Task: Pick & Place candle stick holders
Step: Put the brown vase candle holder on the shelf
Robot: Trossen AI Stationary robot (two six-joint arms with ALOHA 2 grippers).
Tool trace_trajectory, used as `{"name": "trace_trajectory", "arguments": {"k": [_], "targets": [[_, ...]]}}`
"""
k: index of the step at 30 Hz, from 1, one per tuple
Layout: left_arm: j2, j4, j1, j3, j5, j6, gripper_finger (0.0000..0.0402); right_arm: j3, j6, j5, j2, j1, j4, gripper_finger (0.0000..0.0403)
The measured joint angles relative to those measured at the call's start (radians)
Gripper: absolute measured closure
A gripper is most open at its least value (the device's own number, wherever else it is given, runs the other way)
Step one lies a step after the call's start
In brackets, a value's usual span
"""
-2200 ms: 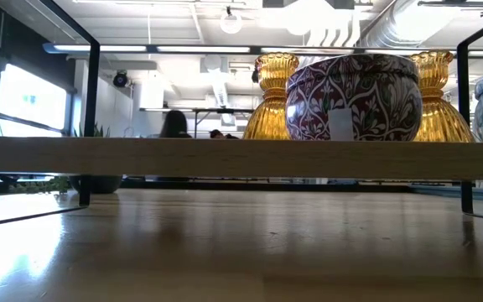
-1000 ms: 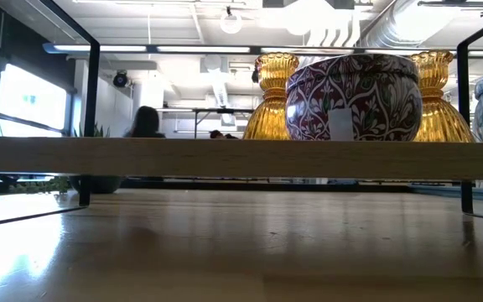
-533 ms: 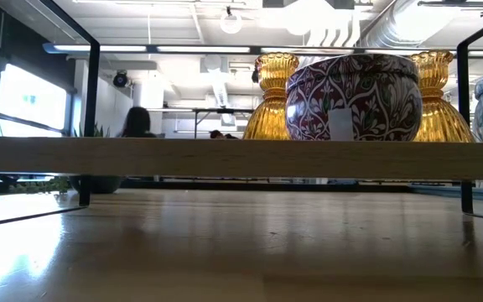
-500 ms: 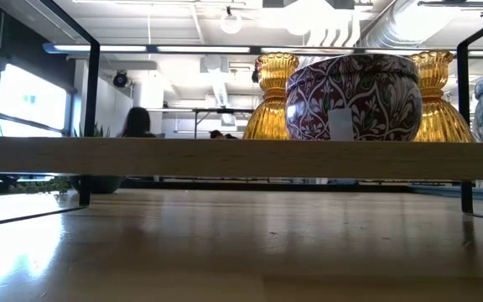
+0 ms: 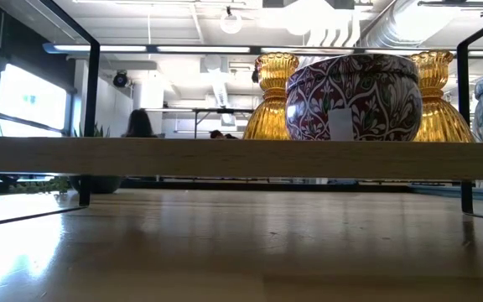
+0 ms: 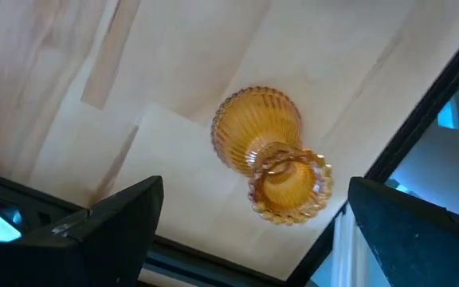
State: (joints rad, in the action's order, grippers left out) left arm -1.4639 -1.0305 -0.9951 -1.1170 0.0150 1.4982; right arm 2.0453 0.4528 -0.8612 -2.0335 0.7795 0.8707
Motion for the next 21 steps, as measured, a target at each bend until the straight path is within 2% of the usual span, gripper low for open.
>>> {"name": "trace_trajectory", "arguments": {"k": [10,21], "targets": [[0.000,0.160,0.000,0.104,-0.038,0.025,0.0011,0.000,0.002,0.003,0.000,0.000,-0.016,0.0043],[0.000,0.188,0.000,0.188,-0.051,0.044,0.0012,0.000,0.002,0.001,0.000,0.000,-0.023,0.0043]]}}
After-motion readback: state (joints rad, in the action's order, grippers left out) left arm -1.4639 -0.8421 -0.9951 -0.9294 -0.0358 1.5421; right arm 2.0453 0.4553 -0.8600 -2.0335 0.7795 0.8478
